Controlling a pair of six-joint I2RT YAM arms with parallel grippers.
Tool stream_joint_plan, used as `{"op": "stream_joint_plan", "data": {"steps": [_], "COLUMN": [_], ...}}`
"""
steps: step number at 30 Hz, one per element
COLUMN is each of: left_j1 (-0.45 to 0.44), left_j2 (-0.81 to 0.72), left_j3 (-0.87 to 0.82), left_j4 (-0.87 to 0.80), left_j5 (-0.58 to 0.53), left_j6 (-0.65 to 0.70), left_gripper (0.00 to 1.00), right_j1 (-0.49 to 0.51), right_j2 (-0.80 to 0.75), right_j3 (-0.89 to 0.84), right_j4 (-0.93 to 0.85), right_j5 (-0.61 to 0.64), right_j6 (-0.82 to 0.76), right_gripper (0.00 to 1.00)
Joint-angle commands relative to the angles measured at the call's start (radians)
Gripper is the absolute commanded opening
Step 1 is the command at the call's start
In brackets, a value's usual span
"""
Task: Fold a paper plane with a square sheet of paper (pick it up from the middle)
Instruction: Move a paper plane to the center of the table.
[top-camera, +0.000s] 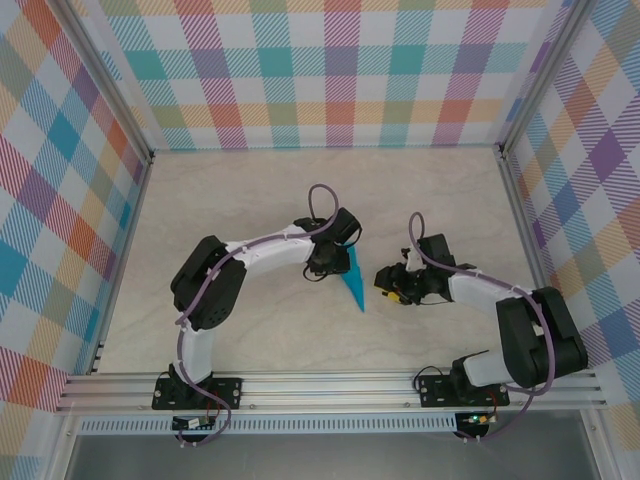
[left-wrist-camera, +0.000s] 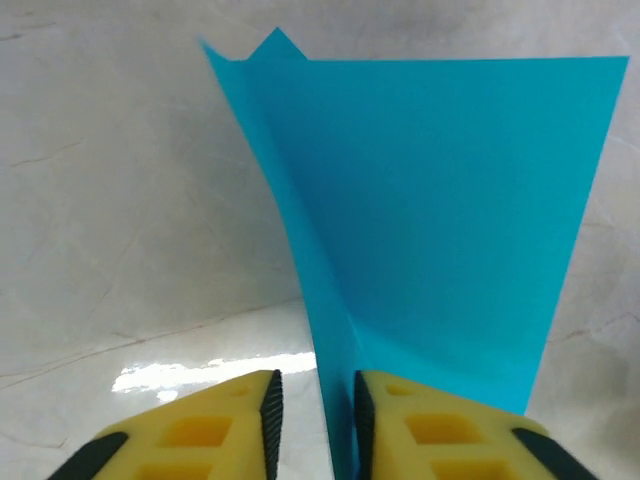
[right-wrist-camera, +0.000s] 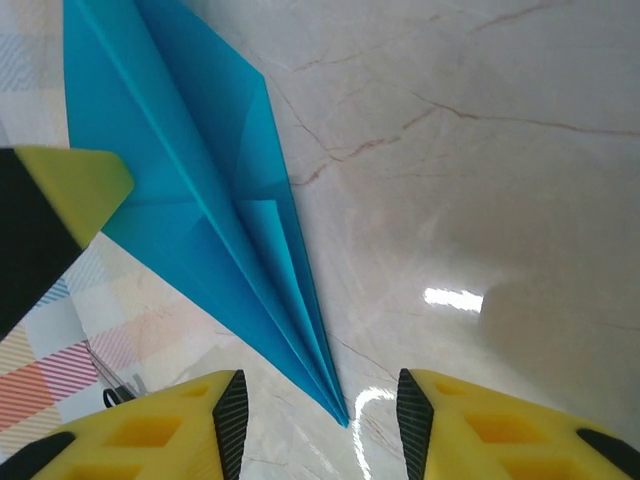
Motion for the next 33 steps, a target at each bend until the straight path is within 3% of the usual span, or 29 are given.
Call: {"op": "stream_joint_plan", "data": {"steps": [1,17,33], "left_j1": [0.011,0.028,0.034], "left_j2": [-0.073,-0.078,-0.073], "left_j3": [-0.046,-0.087,-0.092], "left_j4": [0.045,0.054,0.060], "left_j5": [-0.020,0.000,0.006], "left_j6": [0.000,0.026,0.027], "left_gripper": [0.23,0.12,0.14], "right_j1": [0.033,0.103,0.117], "right_j2": [0.042,0.213,0.265], "right_j3": [0.062,0.215,0.212], "right_j4": [0.030,-0.010,0.090], "right_j5": [-0.044,0.027,-0.119], "right_j6": [-0.054,-0.142,-0.155], "right_gripper": [0.47,0.51,0.51]}}
